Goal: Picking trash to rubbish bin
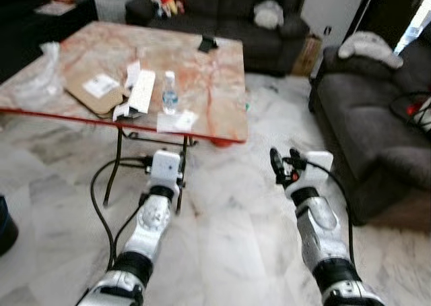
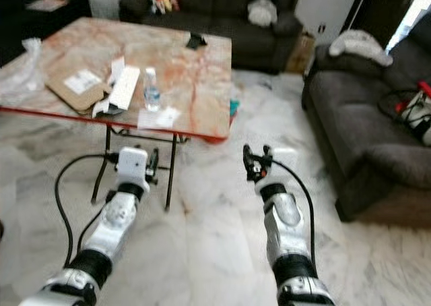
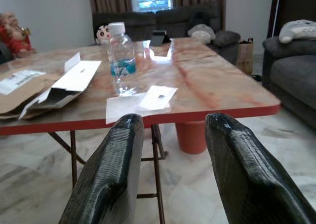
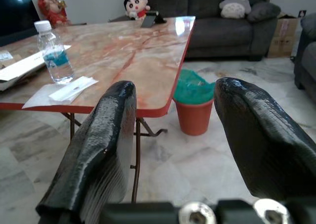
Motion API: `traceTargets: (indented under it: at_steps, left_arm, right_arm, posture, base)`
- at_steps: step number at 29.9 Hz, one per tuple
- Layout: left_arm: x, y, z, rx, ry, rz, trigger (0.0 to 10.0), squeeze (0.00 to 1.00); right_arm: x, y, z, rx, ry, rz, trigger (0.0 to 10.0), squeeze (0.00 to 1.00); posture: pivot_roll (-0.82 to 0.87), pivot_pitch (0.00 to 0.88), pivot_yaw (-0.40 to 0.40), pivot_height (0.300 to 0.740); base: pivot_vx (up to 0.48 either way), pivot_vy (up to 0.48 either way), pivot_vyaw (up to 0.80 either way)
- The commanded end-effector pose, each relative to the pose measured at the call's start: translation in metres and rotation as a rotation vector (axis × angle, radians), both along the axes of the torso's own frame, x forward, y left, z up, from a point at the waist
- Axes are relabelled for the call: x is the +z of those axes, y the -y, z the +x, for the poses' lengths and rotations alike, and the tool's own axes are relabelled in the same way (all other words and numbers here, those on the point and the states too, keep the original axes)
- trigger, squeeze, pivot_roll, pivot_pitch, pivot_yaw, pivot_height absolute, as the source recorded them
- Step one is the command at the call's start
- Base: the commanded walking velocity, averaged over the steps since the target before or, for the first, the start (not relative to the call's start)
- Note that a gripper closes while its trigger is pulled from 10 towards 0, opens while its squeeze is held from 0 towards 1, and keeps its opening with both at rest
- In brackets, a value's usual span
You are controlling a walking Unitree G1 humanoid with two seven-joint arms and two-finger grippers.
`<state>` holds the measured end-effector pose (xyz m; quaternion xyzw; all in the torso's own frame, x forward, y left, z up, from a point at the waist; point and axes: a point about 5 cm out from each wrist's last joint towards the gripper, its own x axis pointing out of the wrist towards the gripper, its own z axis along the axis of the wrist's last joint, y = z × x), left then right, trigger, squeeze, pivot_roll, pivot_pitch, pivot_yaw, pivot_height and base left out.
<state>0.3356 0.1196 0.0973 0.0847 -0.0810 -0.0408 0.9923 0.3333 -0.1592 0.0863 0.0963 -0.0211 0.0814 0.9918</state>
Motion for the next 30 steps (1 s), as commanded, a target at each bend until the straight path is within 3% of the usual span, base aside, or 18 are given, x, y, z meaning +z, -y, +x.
traceTargets:
  at_steps: [1,8,15,30]
  left_arm:
    - [0.003,-0.004,0.002,0.008,0.005,-0.007,10.0,0.00]
    - [0.010,-0.009,0.004,0.060,0.023,-0.029,10.0,0.00]
    - [0.012,-0.011,0.005,0.073,0.027,-0.029,10.0,0.00]
    - [0.014,-0.008,0.004,0.061,0.031,-0.012,10.0,0.00]
  right_arm:
    - [0.008,-0.003,0.004,0.006,0.027,0.008,10.0,0.00]
    - [0.009,-0.006,0.004,0.026,0.026,-0.013,10.0,0.00]
    - [0.010,-0.007,0.004,0.034,0.029,-0.043,10.0,0.00]
    - [0.011,-0.008,0.003,0.036,0.035,-0.011,10.0,0.00]
  posture:
    - [0.15,0.000,-0.141,0.740]
    - [0.15,0.000,-0.144,0.740]
    - [0.15,0.000,-0.146,0.740]
    - [0.14,0.000,-0.144,0.740]
  base:
    - [0.000,0.000,0.00]
    - [0.037,0.000,0.00]
    - [0.323,0.000,0.00]
    - [0.350,0.000,0.00]
